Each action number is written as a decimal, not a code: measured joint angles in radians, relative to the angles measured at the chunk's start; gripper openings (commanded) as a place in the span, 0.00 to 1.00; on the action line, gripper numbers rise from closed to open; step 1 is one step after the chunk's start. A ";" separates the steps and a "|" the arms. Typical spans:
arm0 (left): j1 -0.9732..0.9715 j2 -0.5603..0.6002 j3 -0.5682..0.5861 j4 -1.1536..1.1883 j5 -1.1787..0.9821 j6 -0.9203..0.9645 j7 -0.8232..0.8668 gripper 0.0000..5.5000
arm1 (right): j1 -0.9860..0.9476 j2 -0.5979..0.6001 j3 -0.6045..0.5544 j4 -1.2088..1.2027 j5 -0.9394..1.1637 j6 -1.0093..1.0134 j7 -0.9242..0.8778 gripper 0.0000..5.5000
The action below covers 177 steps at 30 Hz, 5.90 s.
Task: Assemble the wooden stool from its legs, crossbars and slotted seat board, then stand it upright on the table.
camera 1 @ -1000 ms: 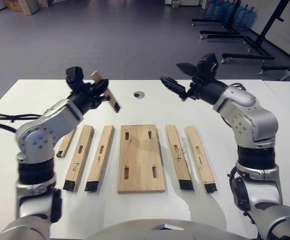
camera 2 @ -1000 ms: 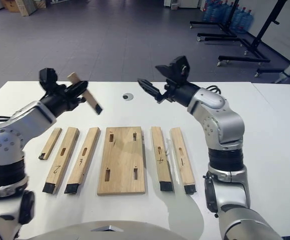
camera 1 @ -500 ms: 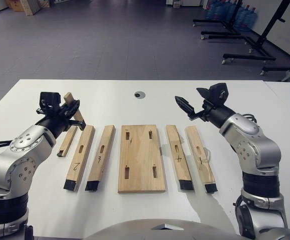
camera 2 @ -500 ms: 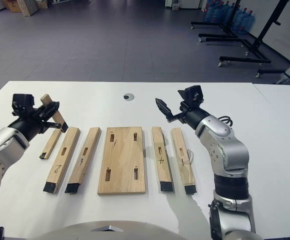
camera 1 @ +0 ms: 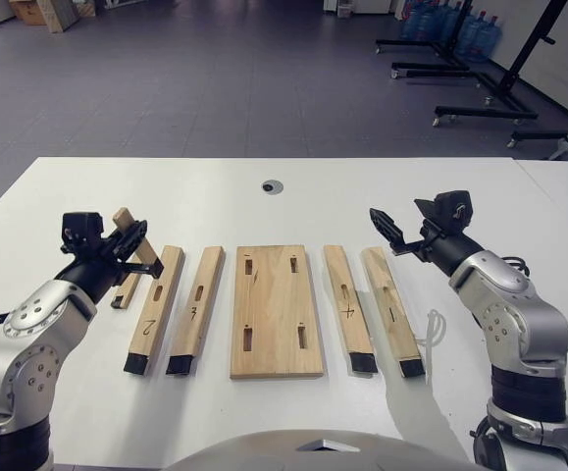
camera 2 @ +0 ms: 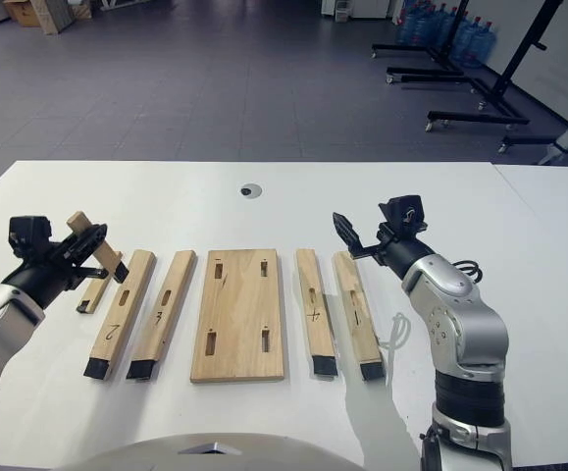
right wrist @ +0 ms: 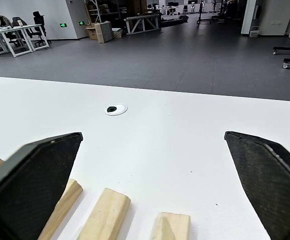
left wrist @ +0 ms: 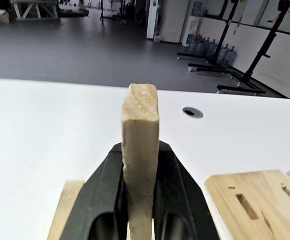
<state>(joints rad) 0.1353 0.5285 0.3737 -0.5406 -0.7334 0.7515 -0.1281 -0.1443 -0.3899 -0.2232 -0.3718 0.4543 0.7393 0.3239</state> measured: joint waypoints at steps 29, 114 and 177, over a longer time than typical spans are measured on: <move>0.068 -0.129 -0.023 0.035 0.146 -0.124 -0.059 0.07 | -0.084 -0.015 0.046 0.061 -0.001 0.000 0.038 0.95; 0.107 -0.183 -0.160 0.179 0.458 -0.363 -0.151 0.86 | -0.091 0.002 0.063 0.058 0.000 -0.001 0.027 0.96; -0.729 0.039 0.042 0.050 0.150 0.080 -0.004 0.86 | -0.177 0.010 0.051 0.079 0.019 -0.018 0.031 0.96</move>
<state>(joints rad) -0.5938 0.5674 0.4159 -0.4908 -0.5836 0.8315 -0.1321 -0.3212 -0.3803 -0.1723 -0.2926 0.4734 0.7210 0.3544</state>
